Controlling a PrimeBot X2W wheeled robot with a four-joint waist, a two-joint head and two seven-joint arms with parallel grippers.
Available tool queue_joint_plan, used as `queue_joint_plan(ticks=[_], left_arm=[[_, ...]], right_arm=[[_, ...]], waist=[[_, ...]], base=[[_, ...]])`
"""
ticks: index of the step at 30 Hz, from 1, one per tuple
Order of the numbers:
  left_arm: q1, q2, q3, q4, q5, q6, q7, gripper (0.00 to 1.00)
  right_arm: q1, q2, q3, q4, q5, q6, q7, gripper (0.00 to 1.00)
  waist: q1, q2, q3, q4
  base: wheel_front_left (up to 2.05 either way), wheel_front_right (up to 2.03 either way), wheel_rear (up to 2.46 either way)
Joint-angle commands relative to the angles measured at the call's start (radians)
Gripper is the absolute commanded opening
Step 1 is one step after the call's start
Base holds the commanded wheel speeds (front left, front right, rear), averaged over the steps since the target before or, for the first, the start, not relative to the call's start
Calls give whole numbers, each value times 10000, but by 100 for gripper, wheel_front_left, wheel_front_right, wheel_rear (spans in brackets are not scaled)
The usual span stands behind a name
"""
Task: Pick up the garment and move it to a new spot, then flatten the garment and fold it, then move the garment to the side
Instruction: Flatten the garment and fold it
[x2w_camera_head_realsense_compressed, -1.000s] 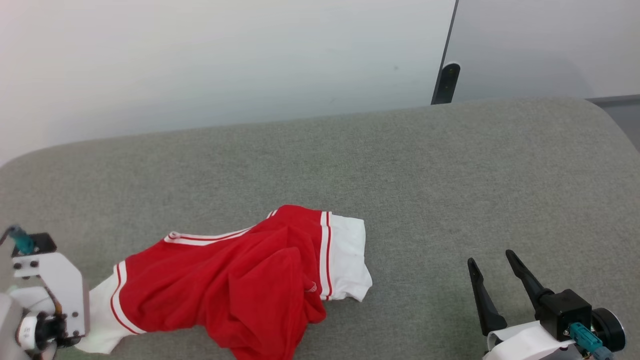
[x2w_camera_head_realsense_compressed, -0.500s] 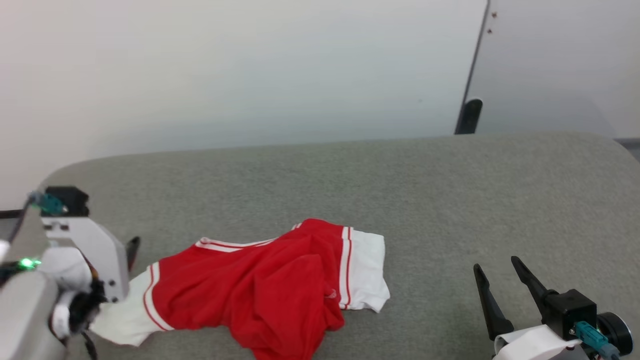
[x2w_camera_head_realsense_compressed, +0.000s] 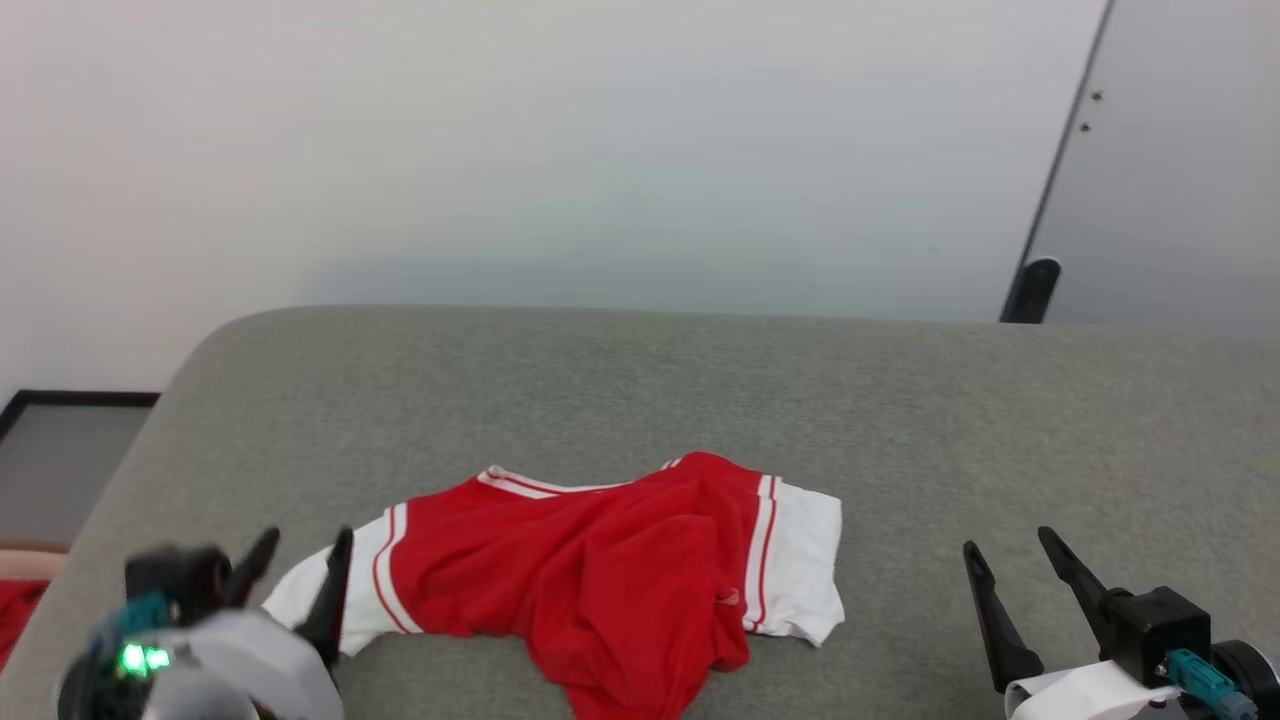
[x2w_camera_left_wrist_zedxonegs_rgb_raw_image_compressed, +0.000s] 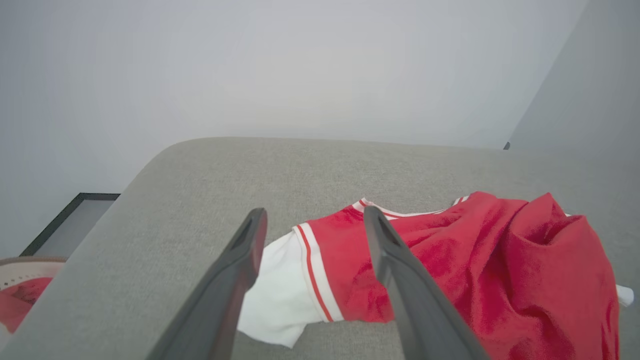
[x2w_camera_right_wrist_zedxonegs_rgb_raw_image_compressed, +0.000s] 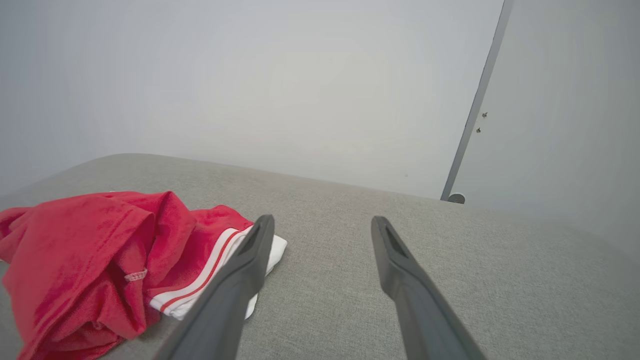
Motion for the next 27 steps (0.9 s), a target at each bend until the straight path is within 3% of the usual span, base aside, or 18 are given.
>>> queue_joint_plan(ticks=[1,6,15,23,27], left_arm=[[464,-179,109,-160,34,214,-429,100],[1379,-572,316,-388,-54,583,-1363,100],[1176,-504,285,-238,71,405,-1616,100],[-227,-174,234,579,-484,-317,-322,100],[-1279,28,-22,1309,-947,-866,1126,100]], right_arm=[[124,-15,-78,-72,63,-14,18,100],[247,12,-233,-122,49,-14,64,100],[213,-5,-377,-244,75,-14,200,100],[-496,-441,-20,-416,229,-14,741,100],[-1039,-884,214,-526,333,-14,1090,100]], waist=[[0,0,-92,285],[0,0,-162,655],[0,0,-49,1201],[0,0,480,1134],[0,0,882,1046]], base=[[0,0,0],[0,0,0],[0,0,0],[0,0,0],[0,0,0]])
